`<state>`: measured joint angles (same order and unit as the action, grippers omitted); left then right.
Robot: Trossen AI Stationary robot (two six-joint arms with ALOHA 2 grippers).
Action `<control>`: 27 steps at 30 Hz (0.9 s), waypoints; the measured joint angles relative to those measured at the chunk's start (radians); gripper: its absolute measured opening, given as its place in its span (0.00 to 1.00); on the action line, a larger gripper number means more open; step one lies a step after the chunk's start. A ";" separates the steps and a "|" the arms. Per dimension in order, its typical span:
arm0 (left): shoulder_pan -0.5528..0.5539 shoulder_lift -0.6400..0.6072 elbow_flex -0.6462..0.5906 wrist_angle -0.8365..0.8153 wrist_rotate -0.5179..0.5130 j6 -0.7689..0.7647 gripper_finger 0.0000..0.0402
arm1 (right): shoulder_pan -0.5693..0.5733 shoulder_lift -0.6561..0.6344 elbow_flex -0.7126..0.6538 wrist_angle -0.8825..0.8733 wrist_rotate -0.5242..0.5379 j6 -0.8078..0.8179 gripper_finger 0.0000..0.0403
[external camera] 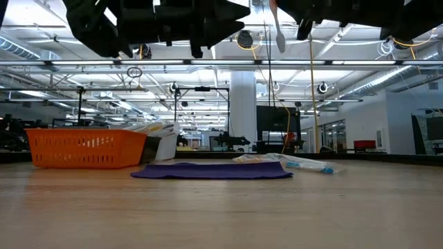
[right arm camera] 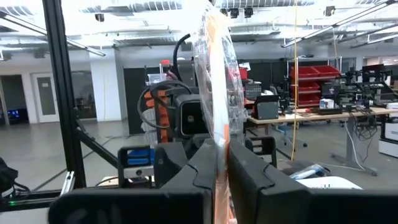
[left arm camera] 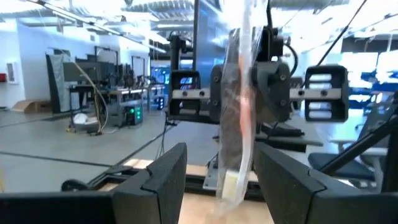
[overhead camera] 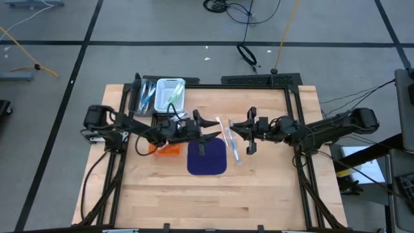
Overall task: Pick & Place Toothbrushes
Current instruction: Put the orange toothbrush into the orange bin
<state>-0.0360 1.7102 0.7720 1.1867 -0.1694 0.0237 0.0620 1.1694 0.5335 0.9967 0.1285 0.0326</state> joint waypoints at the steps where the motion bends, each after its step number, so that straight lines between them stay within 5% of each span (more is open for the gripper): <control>1: 0.000 0.010 0.001 0.019 0.008 -0.004 0.46 | 0.000 0.014 0.000 0.014 0.000 0.000 0.03; 13: 0.000 0.035 0.045 0.038 0.040 -0.011 0.46 | -0.002 0.183 0.003 0.234 0.000 -0.002 0.03; 27: -0.004 0.036 0.090 -0.087 0.042 -0.042 0.44 | -0.003 0.241 0.061 0.245 -0.029 -0.036 0.03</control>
<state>-0.0405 1.7458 0.8619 1.0996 -0.1276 -0.0188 0.0589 1.4109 0.5943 1.2413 0.0998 -0.0038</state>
